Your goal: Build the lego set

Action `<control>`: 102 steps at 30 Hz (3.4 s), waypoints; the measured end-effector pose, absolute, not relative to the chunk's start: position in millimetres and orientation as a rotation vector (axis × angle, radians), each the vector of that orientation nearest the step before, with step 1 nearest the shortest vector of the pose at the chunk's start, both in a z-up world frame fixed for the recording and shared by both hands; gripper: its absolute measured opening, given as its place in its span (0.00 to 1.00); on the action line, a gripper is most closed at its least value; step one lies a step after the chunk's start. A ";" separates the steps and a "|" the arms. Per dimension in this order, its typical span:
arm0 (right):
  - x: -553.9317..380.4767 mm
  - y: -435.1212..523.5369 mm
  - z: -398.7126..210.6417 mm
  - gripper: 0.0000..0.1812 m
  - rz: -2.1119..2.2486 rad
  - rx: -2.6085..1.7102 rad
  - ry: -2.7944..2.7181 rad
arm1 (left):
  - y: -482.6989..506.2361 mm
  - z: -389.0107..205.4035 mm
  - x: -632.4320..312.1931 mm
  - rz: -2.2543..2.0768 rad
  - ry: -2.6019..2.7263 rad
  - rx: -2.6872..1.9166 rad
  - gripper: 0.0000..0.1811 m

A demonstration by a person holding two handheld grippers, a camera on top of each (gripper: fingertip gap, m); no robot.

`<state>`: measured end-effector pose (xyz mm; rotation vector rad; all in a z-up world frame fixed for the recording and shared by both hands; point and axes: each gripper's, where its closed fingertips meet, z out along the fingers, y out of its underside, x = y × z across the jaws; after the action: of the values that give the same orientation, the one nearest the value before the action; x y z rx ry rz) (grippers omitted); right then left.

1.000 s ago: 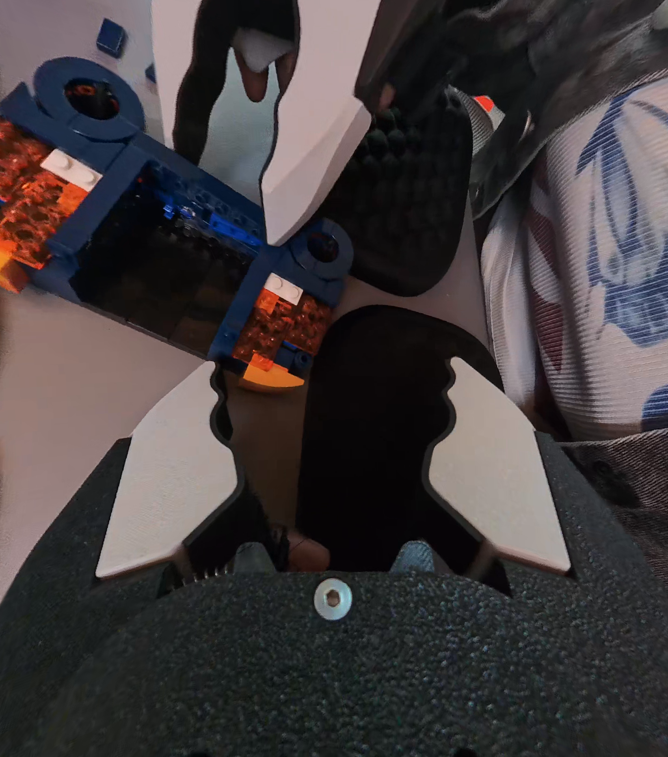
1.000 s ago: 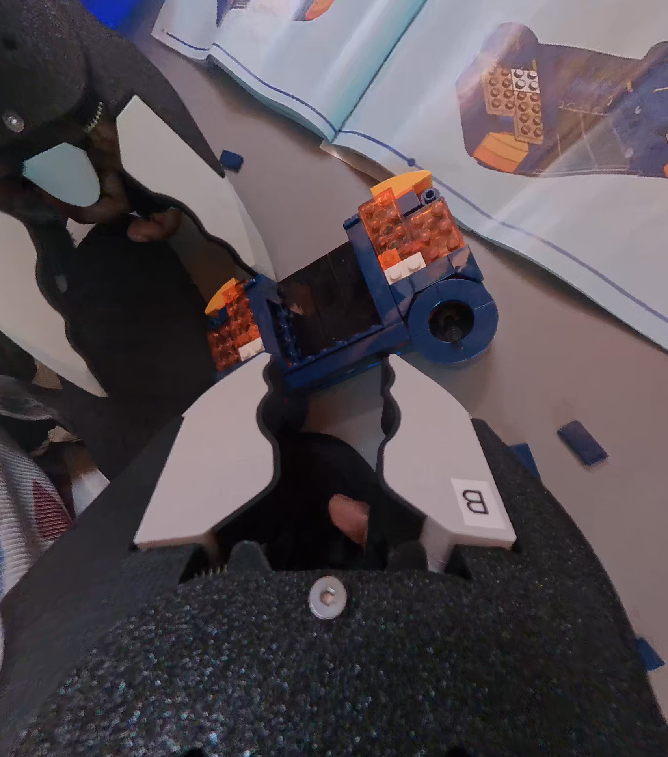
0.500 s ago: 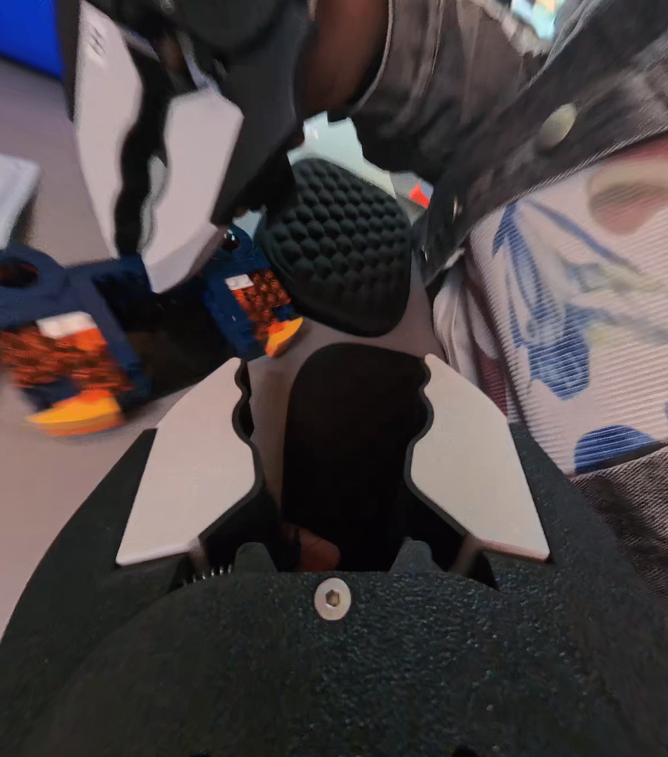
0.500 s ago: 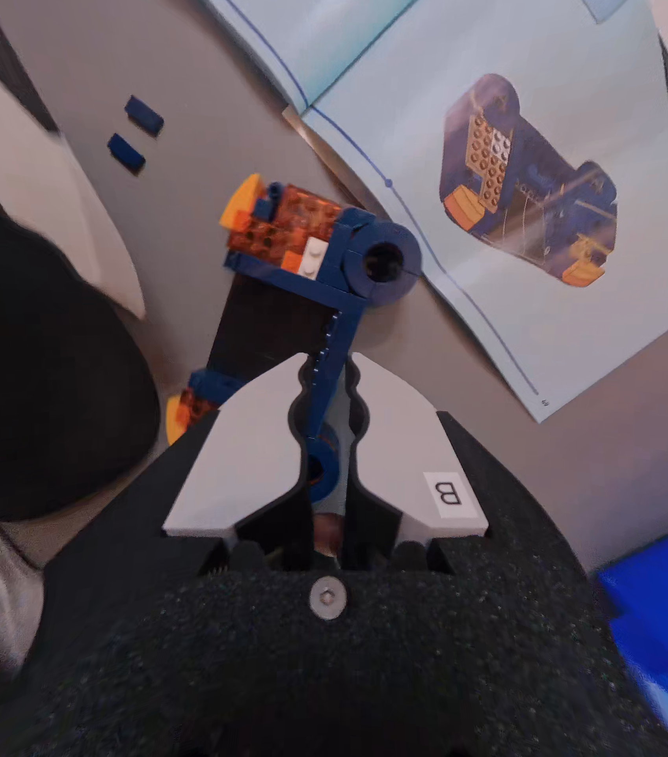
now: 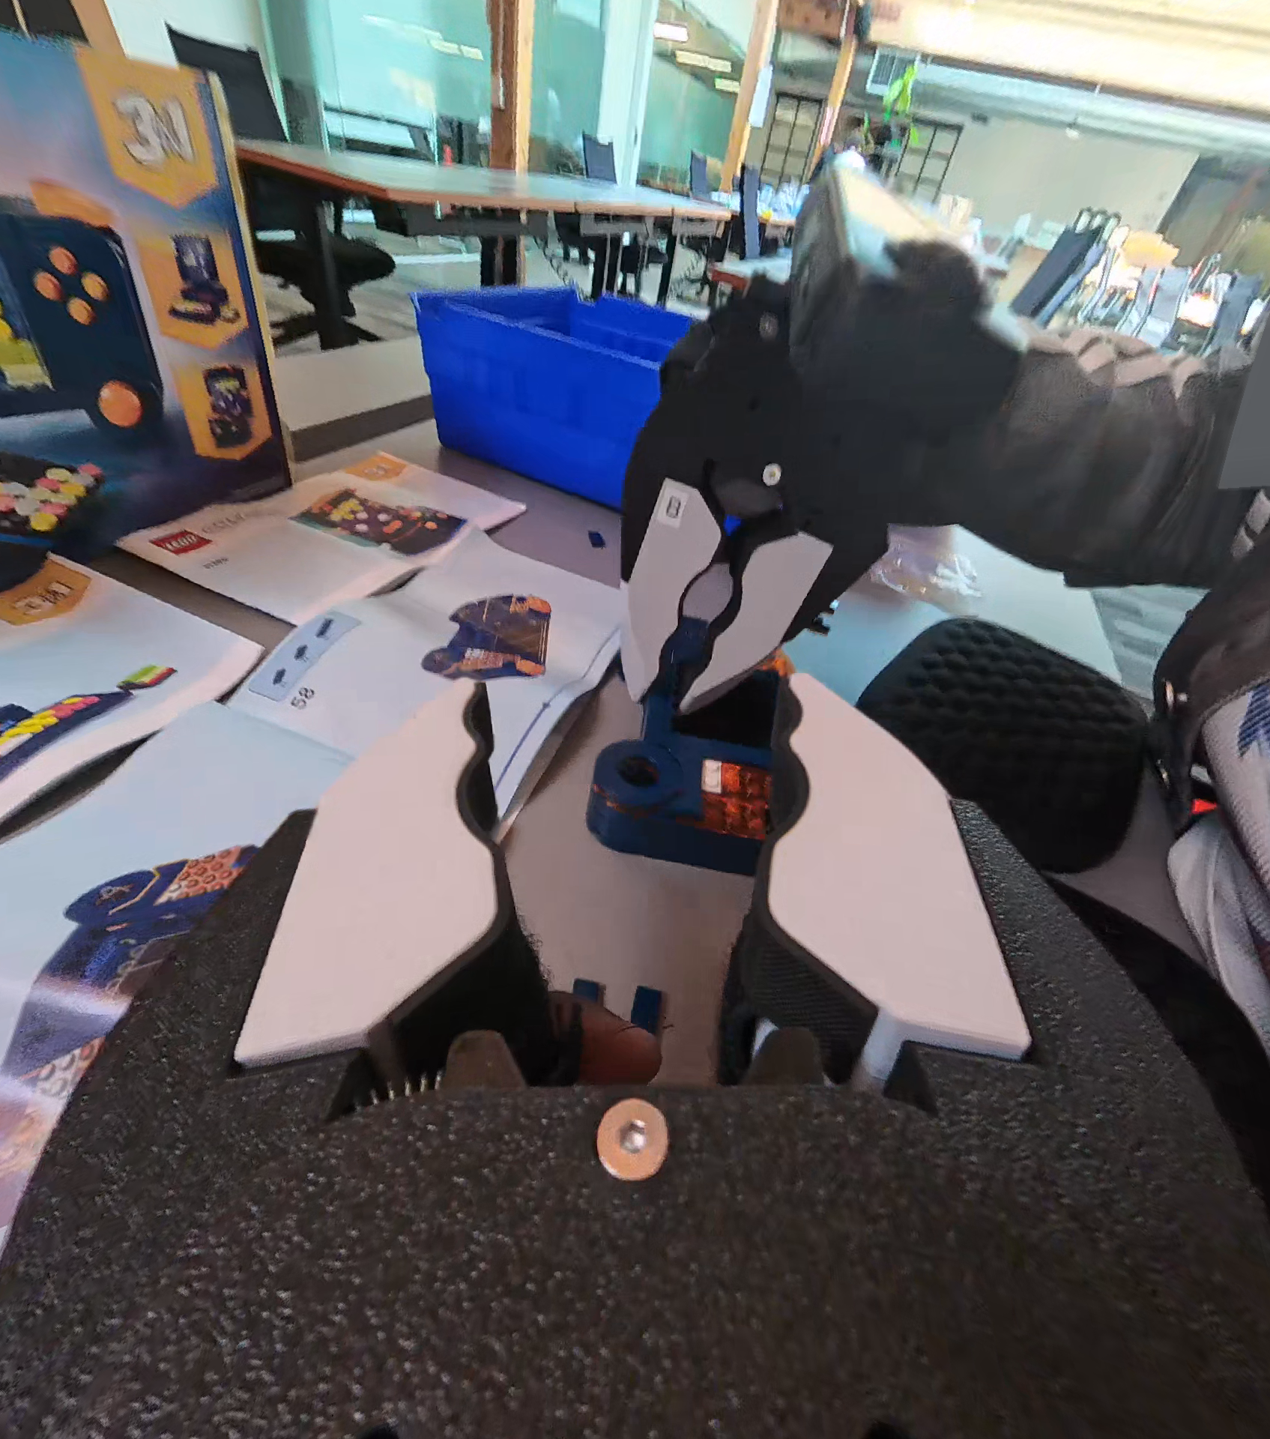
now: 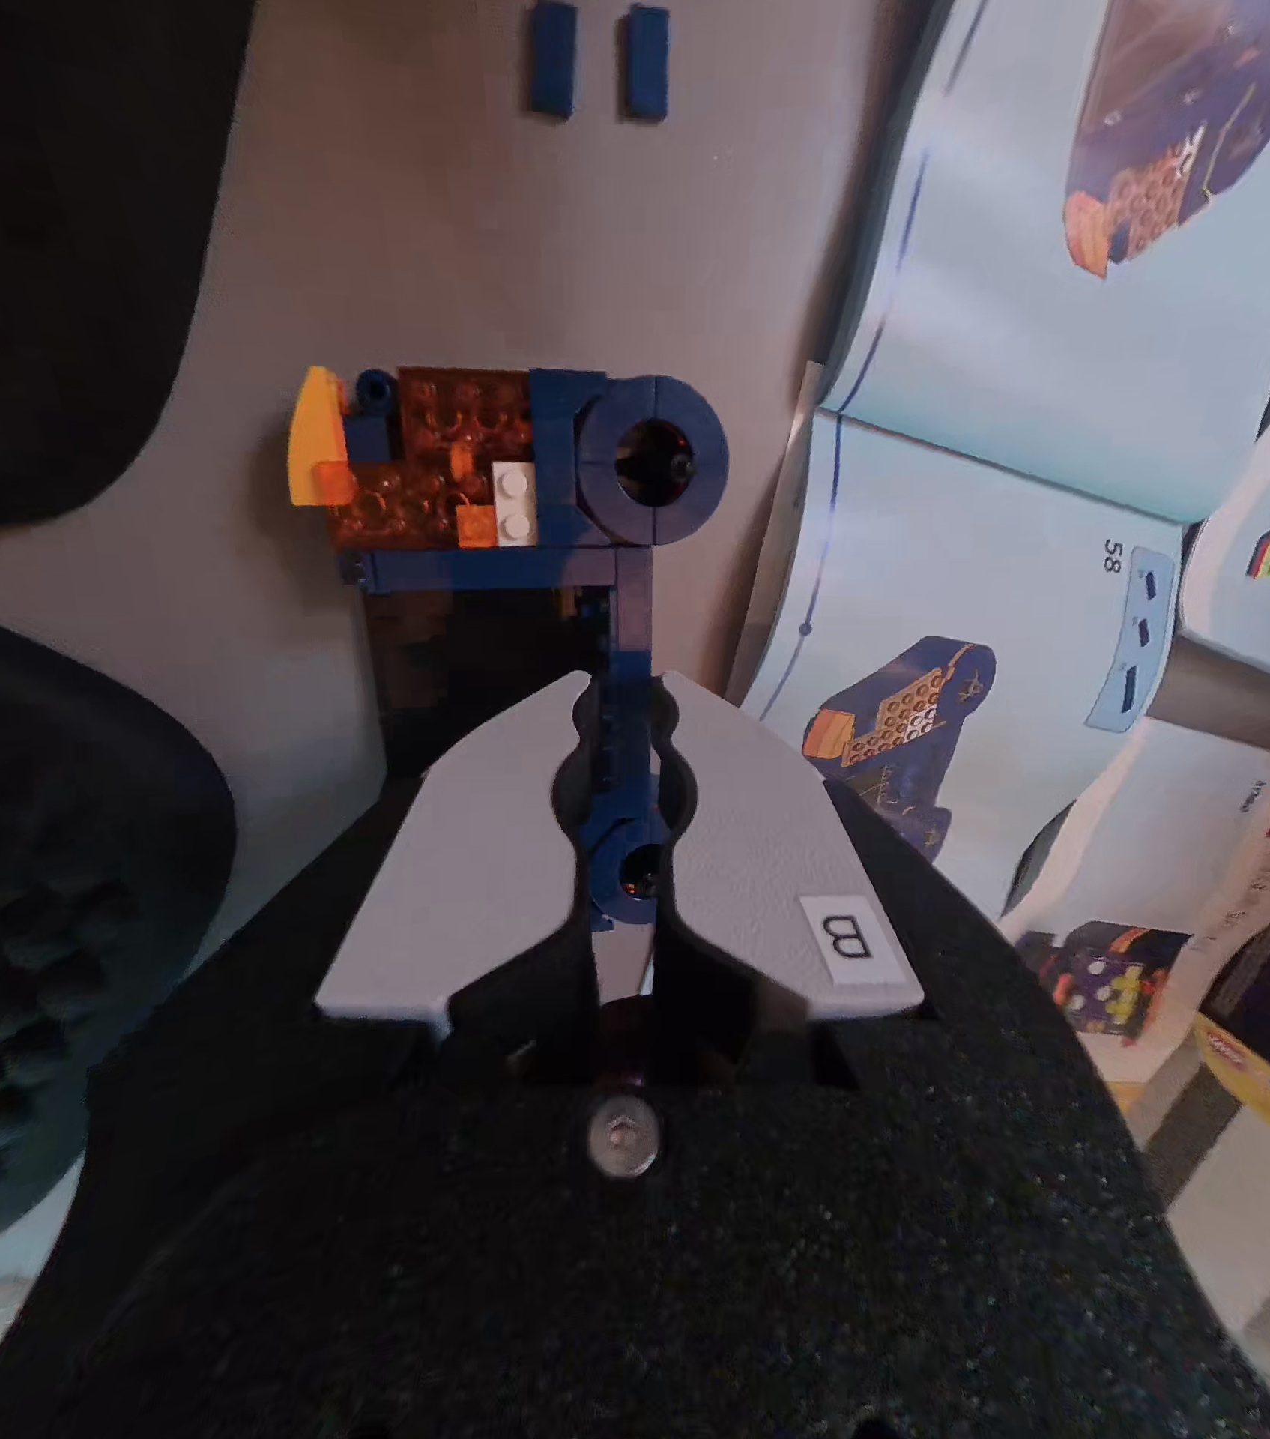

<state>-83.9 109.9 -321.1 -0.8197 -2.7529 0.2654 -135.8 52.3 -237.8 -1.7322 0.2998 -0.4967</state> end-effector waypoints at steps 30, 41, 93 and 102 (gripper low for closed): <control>-69.9 190.6 -237.9 0.00 1.046 -1.352 -1.196 | 147.1 -241.0 -164.6 -0.155 0.177 -1.805 0.01; -62.9 212.8 -303.7 0.01 0.788 -1.753 -1.315 | 136.5 -330.3 -139.4 -0.076 0.513 -2.274 0.01; 24.3 171.7 -306.1 0.13 0.663 -1.811 -1.759 | 132.0 -315.8 -148.6 -0.143 0.390 -2.262 0.03; -7.0 186.5 -273.7 0.10 0.748 -1.676 -1.574 | 121.0 -245.0 -228.6 0.063 0.006 -1.926 0.04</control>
<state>-7.0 186.5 -273.7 -1.6759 -1.5744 0.7475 -228.6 121.0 -245.0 -1.9264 0.0058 0.0633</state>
